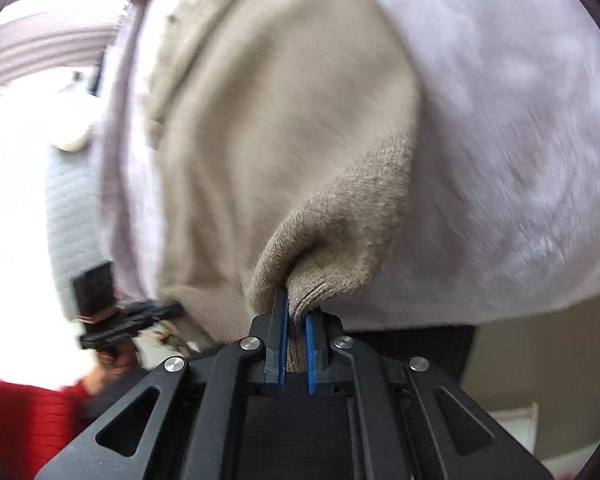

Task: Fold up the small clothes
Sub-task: 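Grasp the hem with both grippers and fold it up toward the collar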

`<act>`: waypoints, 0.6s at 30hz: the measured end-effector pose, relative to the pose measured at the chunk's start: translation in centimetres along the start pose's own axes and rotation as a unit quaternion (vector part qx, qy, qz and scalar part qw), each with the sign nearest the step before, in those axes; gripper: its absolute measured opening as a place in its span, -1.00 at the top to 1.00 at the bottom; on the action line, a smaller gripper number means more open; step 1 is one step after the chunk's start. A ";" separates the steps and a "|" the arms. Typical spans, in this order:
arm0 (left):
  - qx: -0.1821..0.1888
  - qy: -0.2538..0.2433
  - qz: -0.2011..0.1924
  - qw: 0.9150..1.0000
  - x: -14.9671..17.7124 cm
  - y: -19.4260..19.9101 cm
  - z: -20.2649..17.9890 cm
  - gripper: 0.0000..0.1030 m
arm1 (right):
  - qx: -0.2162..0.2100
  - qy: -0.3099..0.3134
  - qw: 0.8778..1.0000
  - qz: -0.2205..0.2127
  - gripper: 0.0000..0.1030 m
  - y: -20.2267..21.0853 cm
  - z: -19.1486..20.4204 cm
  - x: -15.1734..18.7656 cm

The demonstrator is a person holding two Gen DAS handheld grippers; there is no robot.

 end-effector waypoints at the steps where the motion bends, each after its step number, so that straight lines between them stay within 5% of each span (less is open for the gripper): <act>1: -0.001 0.001 -0.020 1.000 -0.9 0.9 0.0 0.78 | -0.015 0.005 1.000 -0.009 0.86 0.5 1.0 -0.5; 9: -0.039 0.030 -0.134 0.990 -9.5 5.4 4.1 0.78 | -0.107 0.022 0.990 -0.089 0.86 2.3 7.2 -8.0; 18: -0.112 0.065 -0.137 0.982 -14.2 7.1 9.3 0.75 | -0.072 -0.029 0.989 -0.123 0.86 1.5 8.3 -15.8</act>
Point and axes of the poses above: each gripper's, at about its wrist camera, not at the fingertips, and y roughly against the way its jaws point, z to its left, x to its underside, the point moved 4 cm from there along -y, roughly the way its jaws point, and after that the axes turned 10 degrees about -y, right-handed, at the moved point
